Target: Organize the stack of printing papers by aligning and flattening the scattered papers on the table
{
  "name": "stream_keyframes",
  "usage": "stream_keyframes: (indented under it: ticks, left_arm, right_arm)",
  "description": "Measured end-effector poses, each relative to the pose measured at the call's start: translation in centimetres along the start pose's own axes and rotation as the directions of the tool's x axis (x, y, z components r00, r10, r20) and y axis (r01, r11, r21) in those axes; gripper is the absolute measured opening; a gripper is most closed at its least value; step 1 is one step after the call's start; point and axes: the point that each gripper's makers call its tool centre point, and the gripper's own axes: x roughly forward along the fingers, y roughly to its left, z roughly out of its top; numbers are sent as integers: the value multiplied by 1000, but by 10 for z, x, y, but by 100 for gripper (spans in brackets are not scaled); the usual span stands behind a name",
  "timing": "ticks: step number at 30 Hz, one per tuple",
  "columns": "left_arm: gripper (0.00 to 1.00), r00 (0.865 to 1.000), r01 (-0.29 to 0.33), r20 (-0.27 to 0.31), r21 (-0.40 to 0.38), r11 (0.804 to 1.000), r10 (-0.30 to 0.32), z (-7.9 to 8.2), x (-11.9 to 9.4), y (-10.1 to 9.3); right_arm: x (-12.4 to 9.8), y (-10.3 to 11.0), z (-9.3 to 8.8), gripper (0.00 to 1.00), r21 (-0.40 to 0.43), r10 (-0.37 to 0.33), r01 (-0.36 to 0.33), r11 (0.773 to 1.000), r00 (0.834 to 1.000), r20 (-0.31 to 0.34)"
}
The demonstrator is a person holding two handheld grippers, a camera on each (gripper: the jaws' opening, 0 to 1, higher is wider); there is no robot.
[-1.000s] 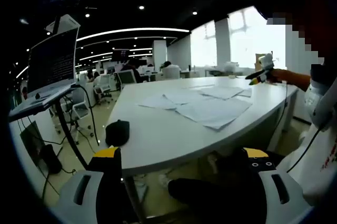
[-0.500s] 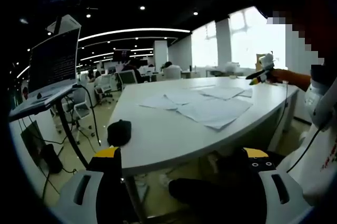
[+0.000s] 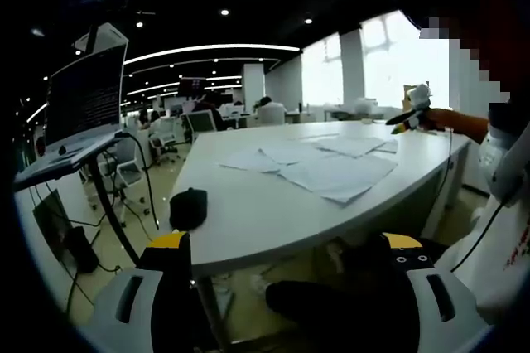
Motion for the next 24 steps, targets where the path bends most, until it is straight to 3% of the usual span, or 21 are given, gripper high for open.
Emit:
stream_keyframes:
  ticks: [24]
  left_arm:
    - [95, 1000, -3, -4, 2, 1000, 3, 0, -1, 0]
  right_arm:
    - [3, -1, 0, 81, -1, 4, -4, 1000, 1000, -6]
